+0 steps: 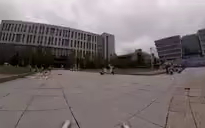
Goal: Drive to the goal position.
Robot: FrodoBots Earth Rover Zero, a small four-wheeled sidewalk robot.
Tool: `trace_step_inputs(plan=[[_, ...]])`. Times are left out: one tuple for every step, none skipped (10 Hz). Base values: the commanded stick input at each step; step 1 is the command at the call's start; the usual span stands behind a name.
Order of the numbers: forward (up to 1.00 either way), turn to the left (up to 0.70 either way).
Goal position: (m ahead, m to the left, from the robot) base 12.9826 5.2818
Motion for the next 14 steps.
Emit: trace_step_inputs(plan=[[1.00, 0.00], [1.00, 0.00], [1.00, 0.00], [1.00, 0.00], [1.00, 0.00], [1.00, 0.00], [1.00, 0.00], [1.00, 0.00], [1.00, 0.00], [1.00, 0.00], [1.00, 0.02], [1.00, 0.03], [1.00, 0.39], [1.00, 0.33]])
